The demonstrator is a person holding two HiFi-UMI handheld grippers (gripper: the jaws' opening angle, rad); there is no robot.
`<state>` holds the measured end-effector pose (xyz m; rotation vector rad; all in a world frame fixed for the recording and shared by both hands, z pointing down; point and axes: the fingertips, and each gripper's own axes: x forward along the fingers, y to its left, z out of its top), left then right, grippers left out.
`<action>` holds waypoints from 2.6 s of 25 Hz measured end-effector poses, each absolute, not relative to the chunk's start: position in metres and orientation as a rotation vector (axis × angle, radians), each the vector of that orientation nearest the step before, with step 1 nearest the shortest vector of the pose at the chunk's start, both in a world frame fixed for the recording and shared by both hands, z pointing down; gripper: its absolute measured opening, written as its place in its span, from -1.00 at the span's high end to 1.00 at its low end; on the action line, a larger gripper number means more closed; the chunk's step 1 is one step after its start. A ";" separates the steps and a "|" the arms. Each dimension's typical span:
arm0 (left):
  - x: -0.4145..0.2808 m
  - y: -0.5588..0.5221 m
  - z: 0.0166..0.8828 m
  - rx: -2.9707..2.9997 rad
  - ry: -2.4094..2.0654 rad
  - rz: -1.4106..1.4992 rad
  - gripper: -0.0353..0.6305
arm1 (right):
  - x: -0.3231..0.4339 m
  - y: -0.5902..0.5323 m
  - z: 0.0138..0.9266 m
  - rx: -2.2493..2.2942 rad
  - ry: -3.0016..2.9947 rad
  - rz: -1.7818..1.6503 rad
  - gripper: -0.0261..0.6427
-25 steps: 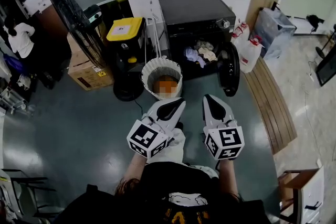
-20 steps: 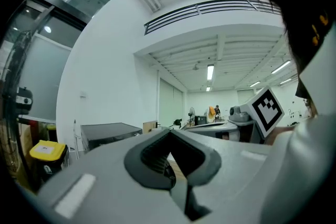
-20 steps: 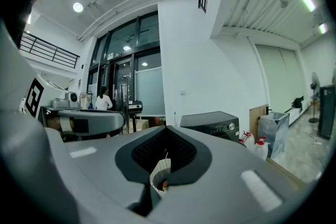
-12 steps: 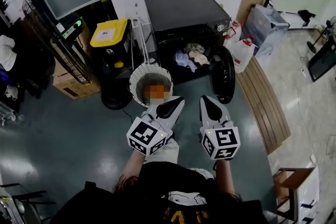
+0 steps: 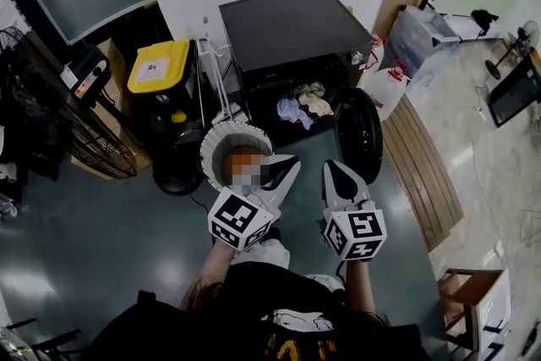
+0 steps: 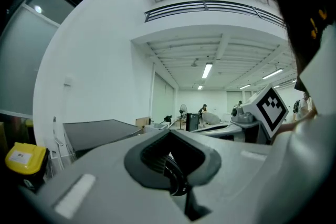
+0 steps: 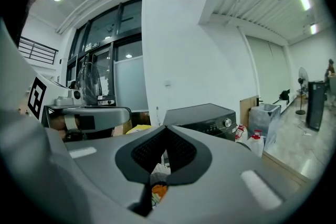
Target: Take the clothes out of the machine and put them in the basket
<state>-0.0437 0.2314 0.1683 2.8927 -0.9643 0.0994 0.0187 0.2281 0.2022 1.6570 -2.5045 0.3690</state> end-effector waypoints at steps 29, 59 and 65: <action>-0.021 0.102 0.220 2.808 -0.847 0.181 0.89 | 0.043 0.111 0.250 1.707 -2.350 0.441 0.82; 0.042 -0.047 0.347 2.591 -1.161 0.569 0.89 | 0.112 -0.077 0.434 1.401 -2.420 0.706 0.70; 0.019 -0.067 0.412 2.586 -1.076 0.707 0.89 | 0.102 -0.106 0.504 1.439 -2.382 0.892 0.64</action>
